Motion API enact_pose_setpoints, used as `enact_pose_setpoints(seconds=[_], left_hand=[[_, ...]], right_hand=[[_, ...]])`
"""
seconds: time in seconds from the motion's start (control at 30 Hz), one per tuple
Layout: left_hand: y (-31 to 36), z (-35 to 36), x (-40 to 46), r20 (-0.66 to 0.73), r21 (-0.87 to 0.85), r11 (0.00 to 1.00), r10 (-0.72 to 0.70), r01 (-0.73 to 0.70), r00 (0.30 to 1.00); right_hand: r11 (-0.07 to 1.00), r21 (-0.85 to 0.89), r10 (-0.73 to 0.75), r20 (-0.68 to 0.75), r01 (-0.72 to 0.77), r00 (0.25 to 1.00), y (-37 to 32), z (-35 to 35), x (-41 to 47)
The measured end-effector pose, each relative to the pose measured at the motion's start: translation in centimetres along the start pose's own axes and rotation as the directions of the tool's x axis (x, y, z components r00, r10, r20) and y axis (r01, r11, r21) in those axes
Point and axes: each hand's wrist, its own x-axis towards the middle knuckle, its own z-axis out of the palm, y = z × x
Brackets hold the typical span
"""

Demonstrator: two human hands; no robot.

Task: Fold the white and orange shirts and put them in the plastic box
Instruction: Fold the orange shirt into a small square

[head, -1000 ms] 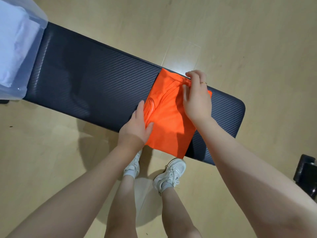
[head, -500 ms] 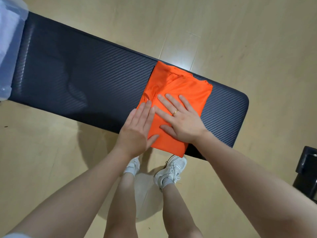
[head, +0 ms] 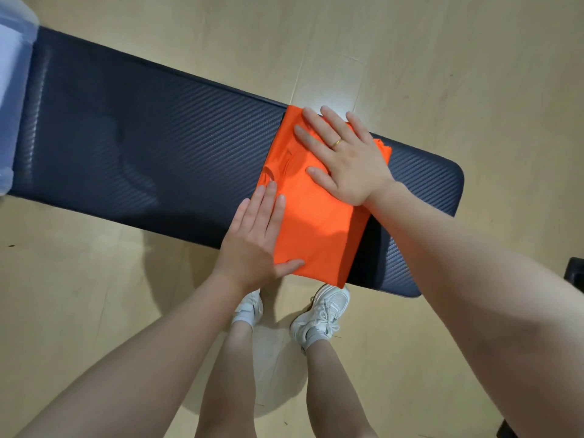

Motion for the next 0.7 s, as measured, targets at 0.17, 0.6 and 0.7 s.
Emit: enact_pose_setpoints(seconds=[0.17, 0.6, 0.7], left_hand=[[0.8, -1.1, 0.0, 0.078, 0.010, 0.997, -0.079, 0.079, 0.994], [0.6, -5.6, -3.1, 0.237, -0.421, 0.732, -0.481, 0.535, 0.844], [1.6, -5.4, -2.6, 0.385, -0.542, 0.500, -0.568, 0.676, 0.728]], right_hand=[[0.803, 0.224, 0.548, 0.088, -0.552, 0.832, -0.7, -0.8, -1.2], [0.212, 0.538, 0.827, 0.346, -0.816, 0.443, -10.2, -2.1, -12.9], [0.006, 0.632, 0.852, 0.403, -0.775, 0.335, -12.0, -1.4, -12.7]])
